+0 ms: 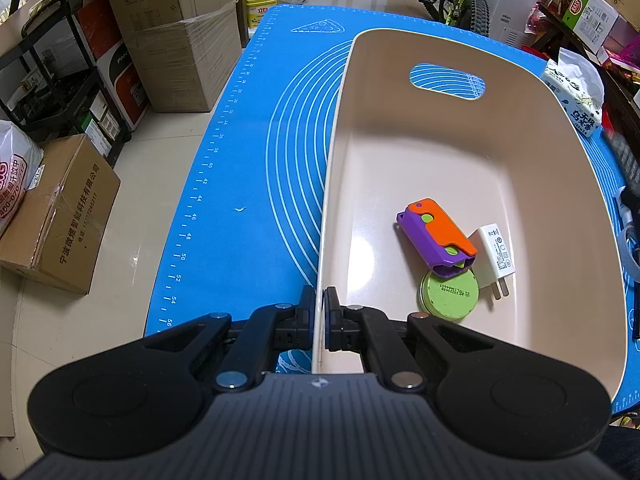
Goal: Organize rigid objects
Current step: 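Carry the black remote into the bin and release it with the right gripper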
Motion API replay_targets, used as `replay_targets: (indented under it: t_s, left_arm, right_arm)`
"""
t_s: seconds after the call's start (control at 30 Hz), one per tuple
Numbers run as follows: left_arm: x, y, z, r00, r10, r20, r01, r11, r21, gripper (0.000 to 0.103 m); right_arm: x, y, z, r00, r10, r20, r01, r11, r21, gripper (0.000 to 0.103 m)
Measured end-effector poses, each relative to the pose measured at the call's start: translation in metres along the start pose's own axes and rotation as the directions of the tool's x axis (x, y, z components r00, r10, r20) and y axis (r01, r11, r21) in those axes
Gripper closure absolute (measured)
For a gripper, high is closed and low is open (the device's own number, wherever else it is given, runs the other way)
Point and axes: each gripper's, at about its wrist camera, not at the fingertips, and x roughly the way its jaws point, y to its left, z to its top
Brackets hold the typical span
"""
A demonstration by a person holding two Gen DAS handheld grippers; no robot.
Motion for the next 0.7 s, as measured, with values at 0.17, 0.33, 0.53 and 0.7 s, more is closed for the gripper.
replay_targets:
  t_s: [0.17,0.33,0.53,0.7]
  left_arm:
    - [0.0,0.0,0.0,1.0,0.0,0.0,0.0,1.0,0.0,0.097]
    - [0.0,0.0,0.0,1.0,-0.001,0.0,0.001,1.0,0.001,0.097]
    - [-0.001,0.001,0.001,1.0,-0.003,0.002,0.003,1.0,-0.002,0.097]
    - [-0.001,0.001,0.001,1.0,-0.002,0.002,0.002,1.0,-0.002,0.097]
  right_arm:
    - [-0.025,0.027,0.025,0.994,0.095,0.053,-0.092,0.995,-0.049,0.049]
    - [-0.035,0.062,0.038,0.981,0.188,0.04,-0.184,0.978,-0.101,0.049]
    - [-0.028,0.106,0.039,0.967,0.251,-0.027,-0.252,0.953,-0.165,0.049]
    - [-0.015,0.142,0.033,0.957,0.261,-0.125,-0.283,0.934,-0.217,0.049]
